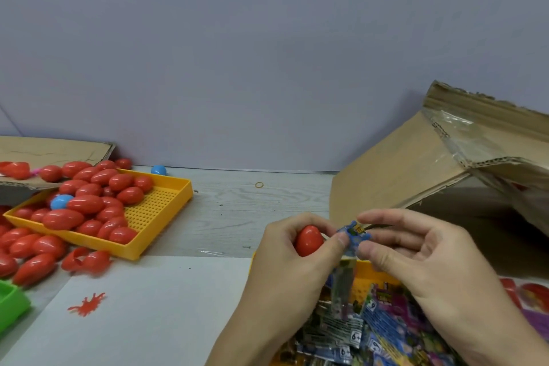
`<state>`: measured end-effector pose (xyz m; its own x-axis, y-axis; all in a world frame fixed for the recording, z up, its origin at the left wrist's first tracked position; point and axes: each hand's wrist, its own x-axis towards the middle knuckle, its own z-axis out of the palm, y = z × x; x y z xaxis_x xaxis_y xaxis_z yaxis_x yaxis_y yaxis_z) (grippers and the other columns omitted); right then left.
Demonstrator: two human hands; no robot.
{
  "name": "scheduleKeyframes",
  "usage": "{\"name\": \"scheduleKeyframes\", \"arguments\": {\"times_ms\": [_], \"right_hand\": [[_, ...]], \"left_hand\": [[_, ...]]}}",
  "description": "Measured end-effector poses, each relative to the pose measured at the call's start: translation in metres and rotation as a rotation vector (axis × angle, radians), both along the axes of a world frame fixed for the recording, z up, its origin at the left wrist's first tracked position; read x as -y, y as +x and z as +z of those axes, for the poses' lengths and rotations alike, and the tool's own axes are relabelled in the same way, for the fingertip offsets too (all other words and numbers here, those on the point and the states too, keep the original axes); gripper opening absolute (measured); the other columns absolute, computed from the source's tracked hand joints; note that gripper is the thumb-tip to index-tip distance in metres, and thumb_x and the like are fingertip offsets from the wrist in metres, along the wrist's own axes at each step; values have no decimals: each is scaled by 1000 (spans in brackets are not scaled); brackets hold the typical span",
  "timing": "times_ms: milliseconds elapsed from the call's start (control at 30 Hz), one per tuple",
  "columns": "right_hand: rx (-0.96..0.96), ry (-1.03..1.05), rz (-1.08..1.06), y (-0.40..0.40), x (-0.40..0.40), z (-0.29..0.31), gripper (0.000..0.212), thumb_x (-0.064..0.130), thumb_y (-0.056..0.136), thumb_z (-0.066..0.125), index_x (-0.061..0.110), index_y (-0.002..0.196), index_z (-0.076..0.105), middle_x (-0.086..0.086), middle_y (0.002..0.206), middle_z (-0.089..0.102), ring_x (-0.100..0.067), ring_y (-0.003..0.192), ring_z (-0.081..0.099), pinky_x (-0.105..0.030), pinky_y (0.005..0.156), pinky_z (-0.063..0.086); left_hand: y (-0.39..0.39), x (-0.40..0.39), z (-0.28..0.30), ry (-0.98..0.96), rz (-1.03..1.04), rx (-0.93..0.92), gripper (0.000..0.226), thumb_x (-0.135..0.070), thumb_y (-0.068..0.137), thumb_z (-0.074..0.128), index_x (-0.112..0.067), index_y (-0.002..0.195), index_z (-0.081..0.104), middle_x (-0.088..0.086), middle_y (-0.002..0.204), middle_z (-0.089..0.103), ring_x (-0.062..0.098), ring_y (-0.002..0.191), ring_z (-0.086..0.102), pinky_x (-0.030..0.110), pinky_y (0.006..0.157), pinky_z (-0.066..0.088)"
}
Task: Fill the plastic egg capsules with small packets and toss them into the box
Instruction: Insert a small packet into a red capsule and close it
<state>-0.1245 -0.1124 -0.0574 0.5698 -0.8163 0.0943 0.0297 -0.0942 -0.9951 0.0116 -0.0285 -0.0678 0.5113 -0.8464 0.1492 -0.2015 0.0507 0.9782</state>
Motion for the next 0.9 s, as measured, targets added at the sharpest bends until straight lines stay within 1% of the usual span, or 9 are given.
{"name": "scheduleKeyframes", "arguments": {"times_ms": [133,233,300,367,433,533,667,833,900], "right_hand": [[8,10,-78,-1,7,-10,22,-3,82,69,17,86,77,-7,78,77,-17,73,75,-15,58,55],[3,32,-121,-1,8,-12,15,10,88,67,16,80,78,-10,73,75,-19,65,73,-18,53,54],[-9,104,-66,1,5,-9,18,30,85,66,21,77,79,-14,70,74,-21,60,70,-20,49,52],[-42,177,15,4,2,-5,34,51,71,65,20,76,79,-17,69,72,-22,58,68,-20,46,50],[-50,192,44,7,-1,-4,43,58,63,65,19,76,79,-17,70,73,-22,59,68,-20,45,48],[19,208,15,7,-1,-5,41,53,61,69,17,79,80,-13,72,73,-18,61,67,-19,45,45],[84,281,-21,5,1,-6,35,42,61,73,15,82,80,-9,77,73,-15,67,66,-19,45,44],[64,359,-24,8,-1,-6,32,44,58,72,19,76,81,-15,81,75,-17,67,70,-19,44,46],[70,375,-31,9,0,-6,32,41,59,72,16,75,80,-16,81,75,-18,67,70,-18,43,46]], "left_hand": [[-1,0,1,-45,65,-22,16,-32,80,78,-23,71,68,-13,57,52,2,47,48,12,48,41],[0,1,0,-70,108,32,16,-35,79,78,-25,72,67,-11,60,52,2,50,46,13,49,41],[0,1,0,-102,132,61,15,-35,78,78,-26,73,67,-11,62,54,1,51,47,14,49,42],[0,1,1,-127,149,107,13,-33,78,78,-26,73,68,-11,63,57,1,53,49,14,50,43],[-2,1,1,-145,153,176,12,-30,78,78,-28,73,68,-9,63,59,1,54,51,13,51,43],[-4,1,1,-162,126,242,14,-26,80,78,-28,72,67,-11,56,54,2,49,49,12,49,39],[-3,1,-1,-158,86,278,13,-27,82,80,-27,74,68,-7,61,57,3,53,50,26,52,50],[-4,1,0,-163,62,305,14,-24,82,80,-28,74,69,-16,57,55,1,52,50,15,52,41],[-4,2,0,-155,58,312,14,-23,82,80,-28,74,69,-16,57,57,2,54,52,14,54,41]]}}
